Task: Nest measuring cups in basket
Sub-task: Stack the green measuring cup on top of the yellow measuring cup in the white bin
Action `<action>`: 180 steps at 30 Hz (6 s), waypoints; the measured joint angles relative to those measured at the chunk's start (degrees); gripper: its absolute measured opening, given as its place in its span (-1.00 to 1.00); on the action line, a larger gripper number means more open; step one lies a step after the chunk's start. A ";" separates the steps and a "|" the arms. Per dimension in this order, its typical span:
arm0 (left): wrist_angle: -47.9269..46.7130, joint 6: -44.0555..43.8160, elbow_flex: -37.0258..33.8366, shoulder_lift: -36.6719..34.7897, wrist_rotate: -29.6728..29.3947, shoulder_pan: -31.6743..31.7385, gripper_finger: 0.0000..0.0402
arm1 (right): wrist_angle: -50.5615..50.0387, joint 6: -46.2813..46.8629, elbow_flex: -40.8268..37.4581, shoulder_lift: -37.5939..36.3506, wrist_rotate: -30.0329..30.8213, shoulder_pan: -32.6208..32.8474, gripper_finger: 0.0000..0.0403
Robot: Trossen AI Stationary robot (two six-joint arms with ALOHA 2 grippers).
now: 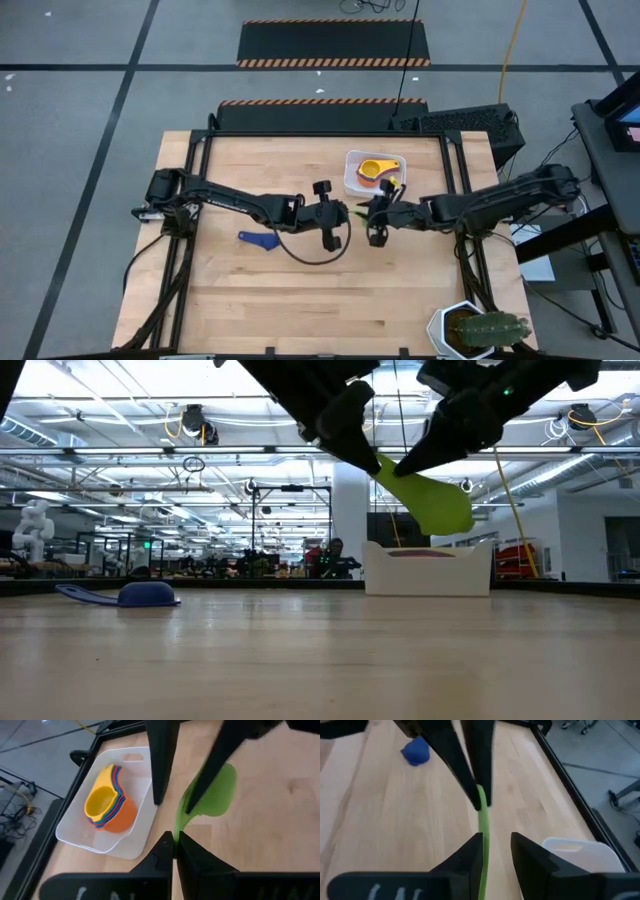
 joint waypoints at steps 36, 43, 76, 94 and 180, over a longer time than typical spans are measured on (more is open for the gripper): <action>6.89 -1.72 -11.11 -10.85 -0.64 2.69 -0.26 | 12.10 -12.92 0.04 -6.91 -9.01 -6.89 -1.00; 19.69 -0.34 -17.74 -11.78 4.28 4.45 -0.26 | 24.09 -14.07 0.04 -6.21 -16.44 -8.77 -1.00; 47.42 6.34 -21.99 -10.99 30.16 3.01 -0.25 | 39.57 -5.92 0.04 -6.19 -43.83 -10.59 -1.00; 47.51 8.91 -21.86 -11.04 35.75 3.98 -0.85 | 37.82 -5.70 0.00 -6.02 -43.48 -10.61 -0.98; -6.67 10.73 31.47 26.76 22.82 21.27 -0.82 | -14.52 -10.48 0.00 -35.94 29.83 11.60 -0.20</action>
